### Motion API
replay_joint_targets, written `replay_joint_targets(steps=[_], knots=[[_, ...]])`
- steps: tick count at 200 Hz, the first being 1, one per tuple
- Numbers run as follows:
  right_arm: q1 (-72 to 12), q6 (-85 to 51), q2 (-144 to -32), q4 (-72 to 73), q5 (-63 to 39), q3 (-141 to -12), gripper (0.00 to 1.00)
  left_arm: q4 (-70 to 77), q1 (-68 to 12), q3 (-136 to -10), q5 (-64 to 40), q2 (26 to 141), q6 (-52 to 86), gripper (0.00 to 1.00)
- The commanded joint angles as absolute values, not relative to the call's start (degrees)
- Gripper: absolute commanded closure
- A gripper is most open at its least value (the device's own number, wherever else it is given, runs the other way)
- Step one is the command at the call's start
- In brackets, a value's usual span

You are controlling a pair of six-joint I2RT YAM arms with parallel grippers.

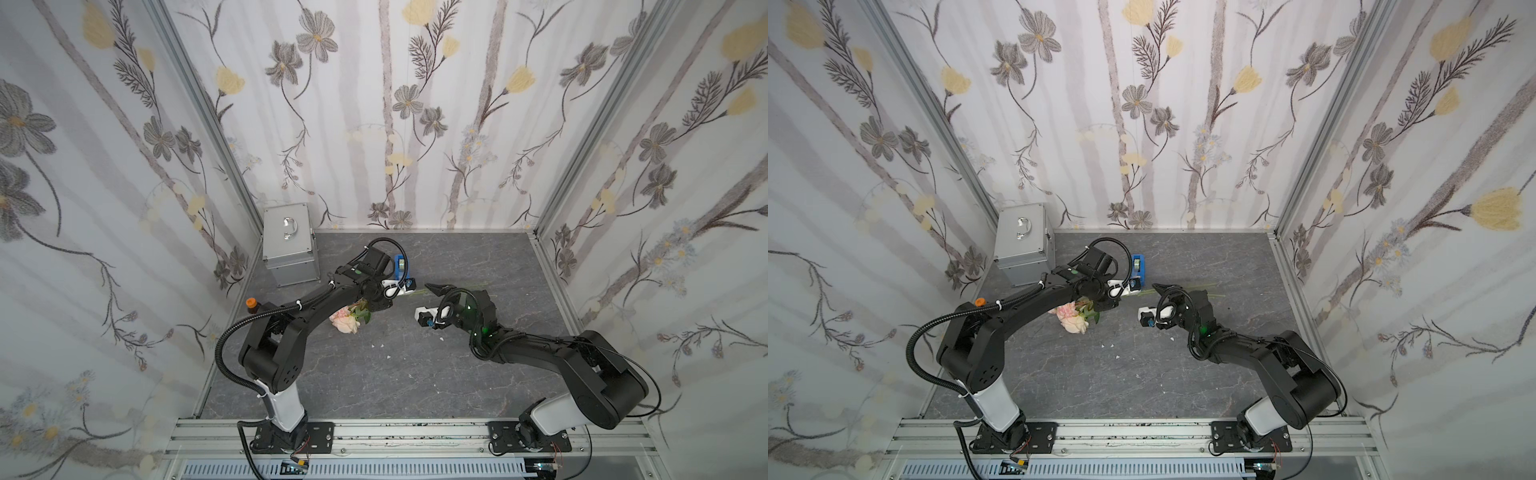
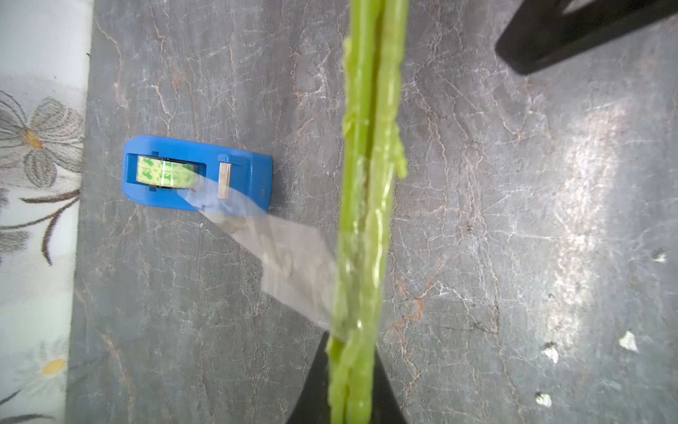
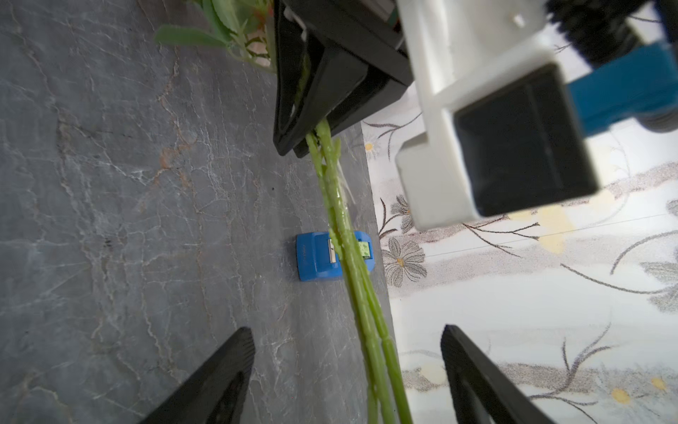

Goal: Wrap bouquets with tape
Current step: Wrap the tape around the bouquet.

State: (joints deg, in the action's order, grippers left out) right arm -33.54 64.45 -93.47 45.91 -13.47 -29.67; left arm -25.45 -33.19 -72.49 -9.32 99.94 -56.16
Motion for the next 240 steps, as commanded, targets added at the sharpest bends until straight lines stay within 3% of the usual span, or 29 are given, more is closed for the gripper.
replay_joint_targets(steps=[1,58,91,108,151,201,240], knots=[[-33.7,52.2,-88.7,50.3,-14.7,-27.8,0.2,-12.9,-34.0,-68.6,-4.5,98.4,-59.6,1.0],[-32.2,30.1,-73.8,38.0,-17.0,-28.3,0.26,-6.2,-35.4,-65.9,0.0,98.4,-62.8,1.0],[-26.7,9.5,-72.8,35.3,-15.6,-33.7,0.26,-3.2,-36.7,-63.3,1.0,97.8,-63.5,1.0],[-23.4,-1.3,-78.1,25.6,-19.8,-43.6,0.28,-0.5,-37.4,-61.4,1.8,97.5,-64.6,1.0],[-21.7,-17.1,-101.6,2.2,-29.6,-69.9,0.49,-1.5,-38.1,-61.1,3.2,97.5,-65.2,1.0],[-22.4,-33.9,-116.3,8.1,-37.0,-75.5,0.5,-3.9,-38.1,-61.1,2.8,98.5,-65.2,1.0],[-24.7,-37.5,-123.3,7.8,-38.0,-78.8,0.5,-5.4,-38.1,-61.4,2.1,98.9,-65.8,1.0]])
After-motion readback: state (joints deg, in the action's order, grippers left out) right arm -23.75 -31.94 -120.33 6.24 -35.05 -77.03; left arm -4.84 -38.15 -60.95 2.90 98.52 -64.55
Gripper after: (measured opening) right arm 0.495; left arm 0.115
